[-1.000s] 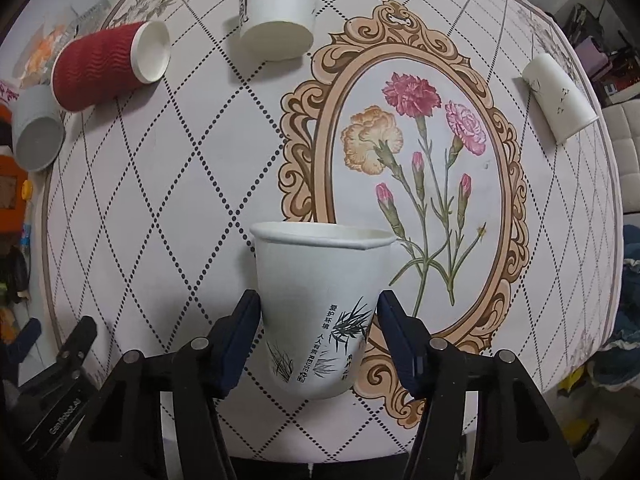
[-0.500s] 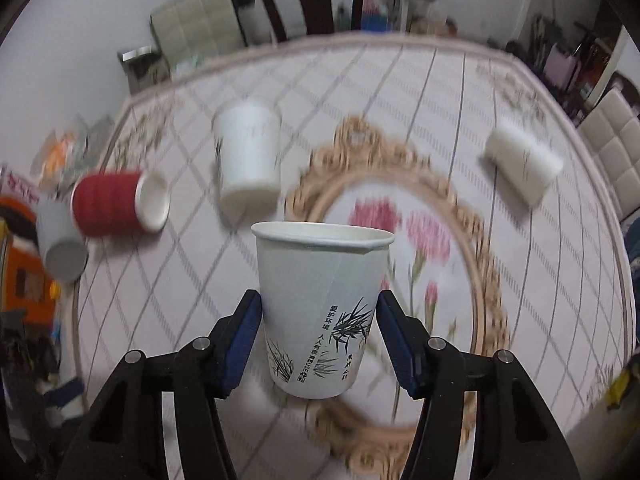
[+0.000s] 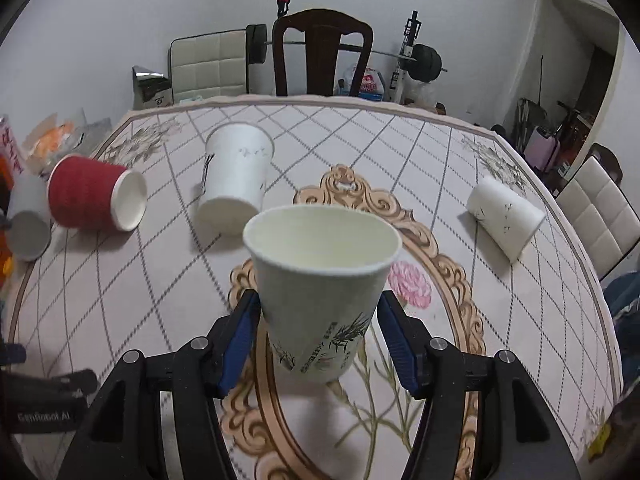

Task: Flip cup upright
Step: 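Lower the upright cup onto the flower medallion and open the right gripper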

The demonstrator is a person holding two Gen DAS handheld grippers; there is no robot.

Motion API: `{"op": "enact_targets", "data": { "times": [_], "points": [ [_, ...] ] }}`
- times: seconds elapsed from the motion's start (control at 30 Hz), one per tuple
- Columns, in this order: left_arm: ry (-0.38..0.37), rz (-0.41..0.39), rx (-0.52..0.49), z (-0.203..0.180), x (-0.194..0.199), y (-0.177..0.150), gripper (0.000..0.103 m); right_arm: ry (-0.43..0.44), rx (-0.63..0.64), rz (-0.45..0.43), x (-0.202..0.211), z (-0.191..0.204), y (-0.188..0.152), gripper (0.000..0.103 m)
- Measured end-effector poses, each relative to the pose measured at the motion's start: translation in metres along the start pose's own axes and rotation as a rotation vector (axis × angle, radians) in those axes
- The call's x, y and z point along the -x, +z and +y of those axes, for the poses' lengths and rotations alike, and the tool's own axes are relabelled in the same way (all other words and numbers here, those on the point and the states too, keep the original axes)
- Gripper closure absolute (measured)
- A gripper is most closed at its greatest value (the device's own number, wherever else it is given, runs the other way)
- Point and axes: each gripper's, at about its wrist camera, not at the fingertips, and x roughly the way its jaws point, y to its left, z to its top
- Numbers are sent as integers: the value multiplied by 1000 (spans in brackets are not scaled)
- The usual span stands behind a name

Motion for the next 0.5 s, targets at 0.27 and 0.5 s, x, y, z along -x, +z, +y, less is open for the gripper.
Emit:
{"op": "enact_targets", "data": {
  "times": [0.27, 0.5],
  "points": [
    [4, -49, -50, -14, 24, -24, 0, 12, -10, 77, 11, -13, -18, 21],
    [3, -100, -47, -24, 64, -58, 0, -14, -32, 107, 45, -36, -21, 1]
  ]
}}
